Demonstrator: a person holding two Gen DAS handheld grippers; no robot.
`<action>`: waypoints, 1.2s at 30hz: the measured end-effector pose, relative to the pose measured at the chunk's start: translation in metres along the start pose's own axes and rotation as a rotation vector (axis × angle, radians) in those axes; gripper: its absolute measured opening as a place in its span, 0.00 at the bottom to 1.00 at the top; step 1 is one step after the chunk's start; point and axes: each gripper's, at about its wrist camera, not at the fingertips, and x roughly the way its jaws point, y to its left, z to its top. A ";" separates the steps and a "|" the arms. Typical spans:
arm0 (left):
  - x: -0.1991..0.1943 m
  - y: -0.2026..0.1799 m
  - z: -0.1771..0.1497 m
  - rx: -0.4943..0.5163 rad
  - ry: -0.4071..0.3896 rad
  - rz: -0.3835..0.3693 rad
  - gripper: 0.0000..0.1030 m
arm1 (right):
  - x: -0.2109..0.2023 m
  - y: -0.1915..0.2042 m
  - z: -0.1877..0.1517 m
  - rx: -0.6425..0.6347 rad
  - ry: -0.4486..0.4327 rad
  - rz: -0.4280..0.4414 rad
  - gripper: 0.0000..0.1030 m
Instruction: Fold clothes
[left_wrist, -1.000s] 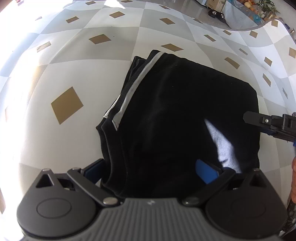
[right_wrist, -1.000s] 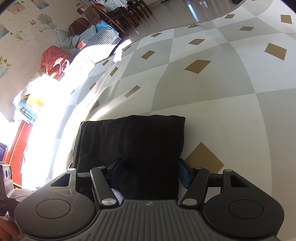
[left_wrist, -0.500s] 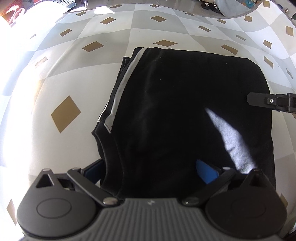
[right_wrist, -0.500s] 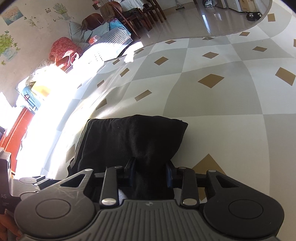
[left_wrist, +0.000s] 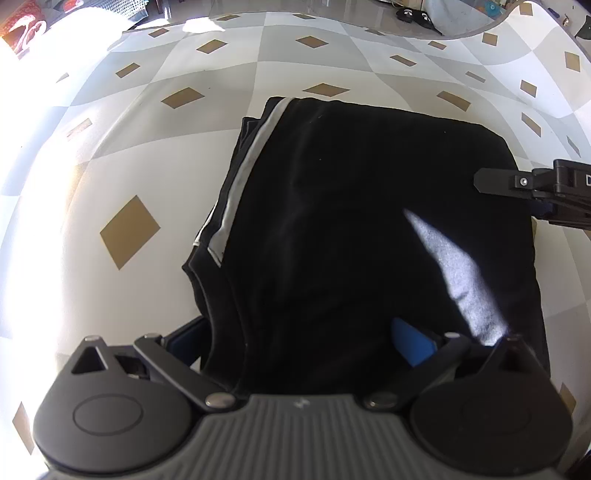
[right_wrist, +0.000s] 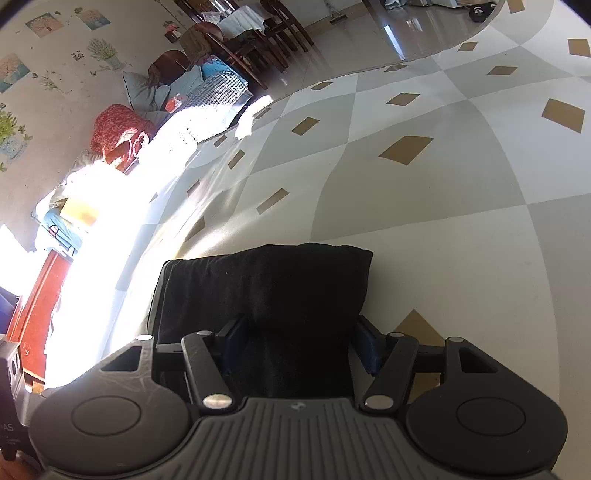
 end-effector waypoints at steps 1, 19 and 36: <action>-0.001 0.002 -0.001 -0.004 -0.002 -0.007 1.00 | 0.001 0.003 0.000 -0.010 0.007 -0.002 0.48; -0.007 0.048 0.006 -0.270 -0.024 -0.190 1.00 | -0.028 0.027 0.004 -0.190 -0.064 -0.250 0.29; 0.003 0.065 0.012 -0.423 -0.006 -0.315 1.00 | -0.042 0.082 -0.026 -0.374 0.002 -0.054 0.47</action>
